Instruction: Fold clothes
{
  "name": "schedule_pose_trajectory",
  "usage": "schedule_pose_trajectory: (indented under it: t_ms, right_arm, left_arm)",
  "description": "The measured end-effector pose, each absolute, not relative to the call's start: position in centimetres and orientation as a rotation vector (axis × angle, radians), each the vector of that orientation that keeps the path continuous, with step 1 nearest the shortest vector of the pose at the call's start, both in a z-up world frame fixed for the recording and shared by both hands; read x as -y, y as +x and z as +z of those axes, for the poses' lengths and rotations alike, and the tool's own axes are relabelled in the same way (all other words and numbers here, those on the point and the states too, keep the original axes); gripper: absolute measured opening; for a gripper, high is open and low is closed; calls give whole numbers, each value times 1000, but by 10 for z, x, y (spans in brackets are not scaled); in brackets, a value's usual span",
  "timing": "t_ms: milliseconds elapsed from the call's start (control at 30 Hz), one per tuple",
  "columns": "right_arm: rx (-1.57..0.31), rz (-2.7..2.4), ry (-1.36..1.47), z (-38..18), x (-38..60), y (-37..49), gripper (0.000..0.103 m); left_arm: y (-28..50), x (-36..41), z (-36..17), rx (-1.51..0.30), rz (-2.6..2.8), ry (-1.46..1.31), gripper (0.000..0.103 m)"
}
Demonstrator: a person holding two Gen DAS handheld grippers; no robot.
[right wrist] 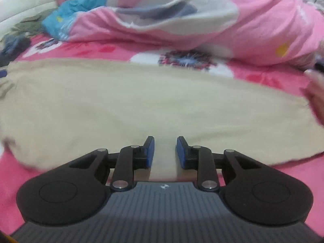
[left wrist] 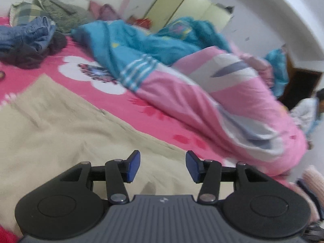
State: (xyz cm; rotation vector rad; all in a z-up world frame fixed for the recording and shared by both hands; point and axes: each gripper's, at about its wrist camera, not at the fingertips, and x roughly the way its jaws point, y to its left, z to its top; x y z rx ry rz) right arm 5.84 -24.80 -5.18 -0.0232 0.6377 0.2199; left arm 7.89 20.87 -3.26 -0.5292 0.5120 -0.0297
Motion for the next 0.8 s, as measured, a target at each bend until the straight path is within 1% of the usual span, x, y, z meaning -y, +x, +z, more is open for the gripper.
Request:
schedule_pose_trajectory:
  t_ms: [67,167,267,400,467,533,667,800]
  right_arm:
    - [-604,221,-9,-40,235,59,23]
    - [-559,232,13,-29,216,63,23]
    - [-542,232,20,-30,202,74,23]
    - [-598,207,-11,-52,189,95,24]
    - [-681,164,-64,-75,186,107,28]
    - [-674,156,-53,-86,188,108,28]
    - [-721,114,-65,-62,181,105,28]
    - [-619,245,-54,-41,164,75,28]
  left_arm:
    - [93,-214,-31,-532,-2,-507,51]
    - [103,-223,-45,-540,102,-471,51]
    - [103,-237,-63,-567,112,-499,48]
    - [102,-247,-62,-566,93,-534,49]
    - [101,-249,-63,-562,86,-535,49]
    - [100,-249,-64,-558,84,-536,49]
    - [101,-248,-65,-553,88,-534,49]
    - [102,-246,-65,-550,96,-527,49]
